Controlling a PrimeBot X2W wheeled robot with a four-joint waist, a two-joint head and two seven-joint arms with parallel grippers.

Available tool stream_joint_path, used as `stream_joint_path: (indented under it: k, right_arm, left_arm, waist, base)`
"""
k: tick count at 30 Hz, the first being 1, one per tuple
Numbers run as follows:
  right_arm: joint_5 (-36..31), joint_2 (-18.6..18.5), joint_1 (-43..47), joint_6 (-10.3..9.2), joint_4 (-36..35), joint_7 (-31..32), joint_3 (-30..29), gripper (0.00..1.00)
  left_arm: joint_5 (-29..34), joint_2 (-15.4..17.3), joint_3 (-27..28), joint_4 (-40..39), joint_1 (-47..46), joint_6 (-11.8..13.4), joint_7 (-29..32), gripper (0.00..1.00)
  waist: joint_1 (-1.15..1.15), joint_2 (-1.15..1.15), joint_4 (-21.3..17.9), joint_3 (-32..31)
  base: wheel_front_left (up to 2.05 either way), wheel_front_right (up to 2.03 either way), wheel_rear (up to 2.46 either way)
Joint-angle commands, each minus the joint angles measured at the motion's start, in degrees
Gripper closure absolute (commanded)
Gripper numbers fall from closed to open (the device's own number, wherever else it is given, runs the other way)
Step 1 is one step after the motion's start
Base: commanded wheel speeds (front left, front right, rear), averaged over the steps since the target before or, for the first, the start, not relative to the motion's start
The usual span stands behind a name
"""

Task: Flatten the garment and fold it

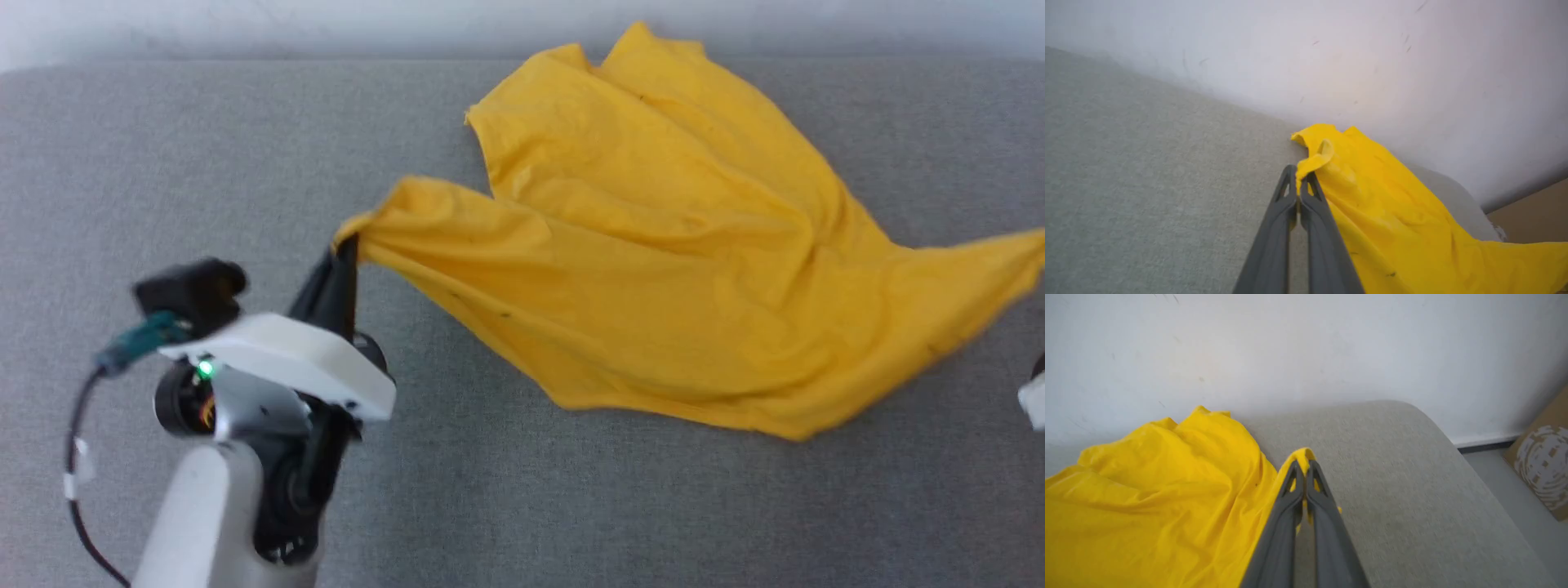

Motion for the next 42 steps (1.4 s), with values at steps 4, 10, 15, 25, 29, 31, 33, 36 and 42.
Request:
stream_joint_path:
  k: [4,10,15,25,29,31,33,36,42]
  right_arm:
    - [1.8,-2.3,-6.7,-0.05,-4.8,0.8,3.3,1.0]
    - [2.6,-6.7,-20.7,-0.05,-7.6,4.1,8.8,1.0]
    - [3.3,-9.4,-33.1,-0.05,-3.9,7.8,12.5,1.0]
    - [3.7,-7.5,-49.4,-0.05,7.7,13.6,16.5,1.0]
    - [4.0,-6.3,-54.7,-0.05,13.0,14.6,16.9,1.0]
    - [3.5,-6.0,-57.7,-0.05,15.3,14.6,16.8,1.0]
    - [2.8,-5.6,-61.4,-0.05,18.0,13.8,15.9,1.0]
    - [0.8,-5.3,-67.6,-0.05,21.4,11.6,15.1,1.0]
    - [-2.6,-5.8,-79.0,-0.05,27.3,4.9,14.3,1.0]
  left_arm:
    - [-4.1,-1.5,3.4,-4.2,-5.9,0.3,-0.3,1.0]
    - [-5.6,-0.3,5.2,-5.3,-18.2,1.6,4.5,1.0]
    - [-6.6,0.3,5.8,-2.1,-29.4,3.2,9.0,1.0]
    - [-3.6,4.5,3.8,7.5,-44.8,6.9,19.1,1.0]
    - [-1.0,5.4,3.0,10.2,-50.0,9.8,21.6,1.0]
    - [1.7,6.5,1.7,12.0,-53.3,10.5,21.6,1.0]
    - [5.0,7.4,0.1,13.7,-57.7,10.9,20.8,1.0]
    - [8.1,6.3,-0.5,16.6,-65.5,12.6,17.7,1.0]
    - [10.1,2.3,0.0,23.7,-80.0,13.0,6.4,1.0]
  waist:
    - [0.0,0.0,-2.3,-4.0]
    - [0.0,0.0,-3.8,-7.1]
    - [0.0,0.0,-4.3,-8.7]
    - [0.0,0.0,-6.2,-6.4]
    - [0.0,0.0,-7.1,-2.7]
    - [0.0,0.0,-7.4,0.1]
    - [0.0,0.0,-7.7,3.8]
    - [0.0,0.0,-8.1,10.0]
    - [0.0,0.0,-7.9,19.6]
  base:
    - [0.0,0.0,0.0]
    - [0.0,0.0,0.0]
    - [0.0,0.0,0.0]
    - [0.0,0.0,0.0]
    - [0.0,0.0,0.0]
    - [0.0,0.0,0.0]
    - [0.0,0.0,0.0]
    - [0.0,0.0,0.0]
    - [0.0,0.0,0.0]
